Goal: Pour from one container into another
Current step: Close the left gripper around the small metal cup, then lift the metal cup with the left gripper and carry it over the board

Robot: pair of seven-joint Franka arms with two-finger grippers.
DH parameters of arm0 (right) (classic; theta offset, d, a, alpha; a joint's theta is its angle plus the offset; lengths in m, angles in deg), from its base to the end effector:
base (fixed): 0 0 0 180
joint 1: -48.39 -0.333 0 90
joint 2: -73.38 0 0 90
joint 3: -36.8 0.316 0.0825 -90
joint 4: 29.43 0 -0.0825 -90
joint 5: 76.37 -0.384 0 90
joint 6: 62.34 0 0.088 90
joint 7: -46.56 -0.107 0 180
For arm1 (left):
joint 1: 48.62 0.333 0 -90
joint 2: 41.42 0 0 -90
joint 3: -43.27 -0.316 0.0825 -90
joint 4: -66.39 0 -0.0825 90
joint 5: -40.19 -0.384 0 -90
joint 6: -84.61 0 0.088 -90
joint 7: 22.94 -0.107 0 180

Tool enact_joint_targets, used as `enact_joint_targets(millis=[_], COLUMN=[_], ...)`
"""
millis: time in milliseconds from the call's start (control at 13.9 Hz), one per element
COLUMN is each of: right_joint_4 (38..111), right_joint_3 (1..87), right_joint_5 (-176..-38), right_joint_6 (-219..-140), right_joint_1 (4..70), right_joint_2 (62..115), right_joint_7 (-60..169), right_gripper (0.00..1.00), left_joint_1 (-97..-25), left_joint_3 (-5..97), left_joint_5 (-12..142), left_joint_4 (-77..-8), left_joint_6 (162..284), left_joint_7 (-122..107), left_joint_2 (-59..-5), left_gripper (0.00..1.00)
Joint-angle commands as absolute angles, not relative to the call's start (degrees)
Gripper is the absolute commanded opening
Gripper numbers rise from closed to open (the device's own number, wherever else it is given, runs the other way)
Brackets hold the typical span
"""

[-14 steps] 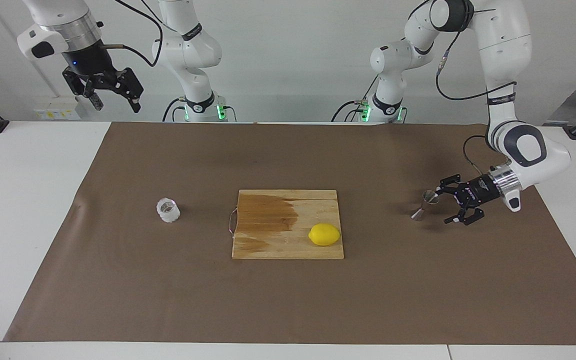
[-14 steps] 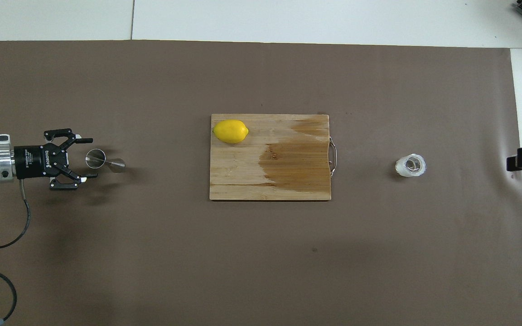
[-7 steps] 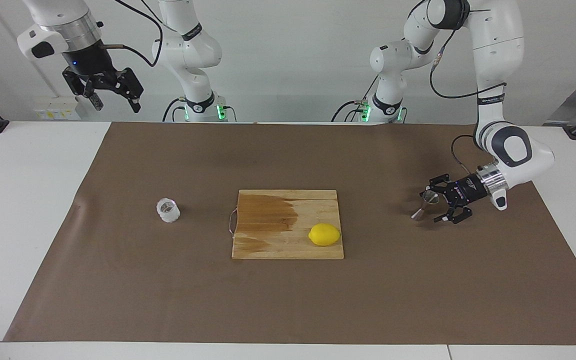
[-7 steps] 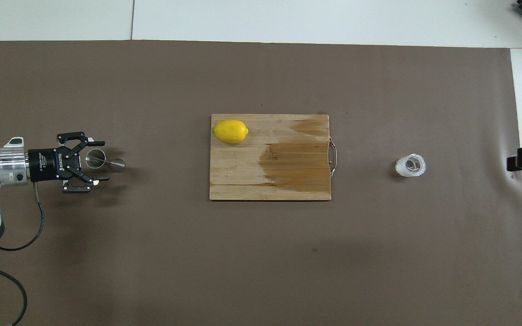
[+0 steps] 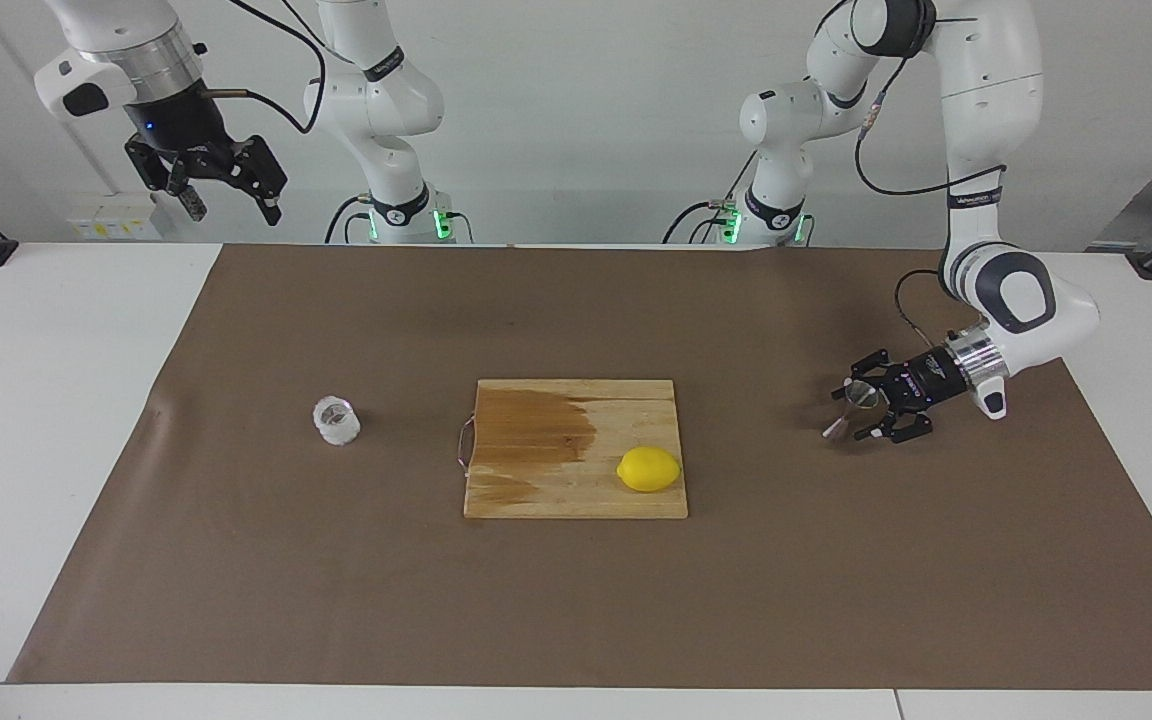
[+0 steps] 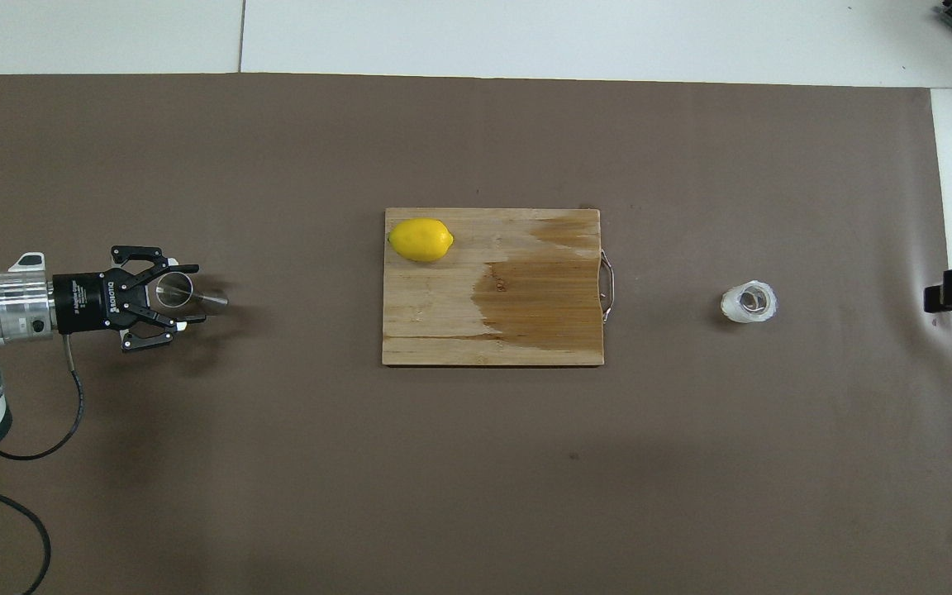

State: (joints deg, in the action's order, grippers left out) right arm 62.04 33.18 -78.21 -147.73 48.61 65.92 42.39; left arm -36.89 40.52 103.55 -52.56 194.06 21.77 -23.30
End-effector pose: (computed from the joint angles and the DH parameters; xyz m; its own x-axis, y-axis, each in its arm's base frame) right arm 0.5036 -0.0327 0.6743 0.9904 -0.1364 0.0209 -0.1354 -0.9899 -0.0418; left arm 0.5542 0.0766 0.2732 -0.0620 0.5411 -0.8387 0.9900 0.1401 0.0172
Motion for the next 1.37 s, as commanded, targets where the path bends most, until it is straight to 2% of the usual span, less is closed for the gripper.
enact_joint_targets(millis=[0, 144, 217, 361, 505, 578, 1299], right_joint_4=[62.42, 62.42, 62.42, 62.42, 62.42, 62.42, 62.42], right_joint_3=[33.20, 33.20, 33.20, 33.20, 33.20, 33.20, 33.20], right_joint_5=[-77.60, -77.60, -77.60, -77.60, -77.60, -77.60, -77.60], right_joint_6=[-146.98, -146.98, -147.07, -146.98, -147.07, -146.98, -146.98], right_joint_1=[48.83, 48.83, 48.83, 48.83, 48.83, 48.83, 48.83], right_joint_2=[65.20, 65.20, 65.20, 65.20, 65.20, 65.20, 65.20], right_joint_7=[43.31, 43.31, 43.31, 43.31, 43.31, 43.31, 43.31], right_gripper=[1.00, 1.00, 1.00, 1.00, 1.00, 1.00, 1.00], left_joint_1=[-37.20, -37.11, -37.11, -37.20, -37.20, -37.20, -37.55], left_joint_3=[39.93, 40.02, 39.93, 40.02, 39.93, 40.02, 40.54], left_joint_5=[104.88, 104.88, 104.88, 104.88, 104.88, 104.88, 110.31], left_joint_4=[-54.99, -54.99, -54.99, -55.16, -55.16, -55.16, -53.94], left_joint_6=[195.44, 195.79, 195.79, 195.96, 195.79, 195.70, 192.11], left_joint_7=[20.56, 20.39, 20.21, 20.12, 20.04, 20.03, 21.62], left_joint_2=[-25.25, -25.25, -25.25, -25.25, -25.34, -25.34, -25.51], left_gripper=[0.74, 0.60, 0.58, 0.45, 0.08, 0.01, 0.00])
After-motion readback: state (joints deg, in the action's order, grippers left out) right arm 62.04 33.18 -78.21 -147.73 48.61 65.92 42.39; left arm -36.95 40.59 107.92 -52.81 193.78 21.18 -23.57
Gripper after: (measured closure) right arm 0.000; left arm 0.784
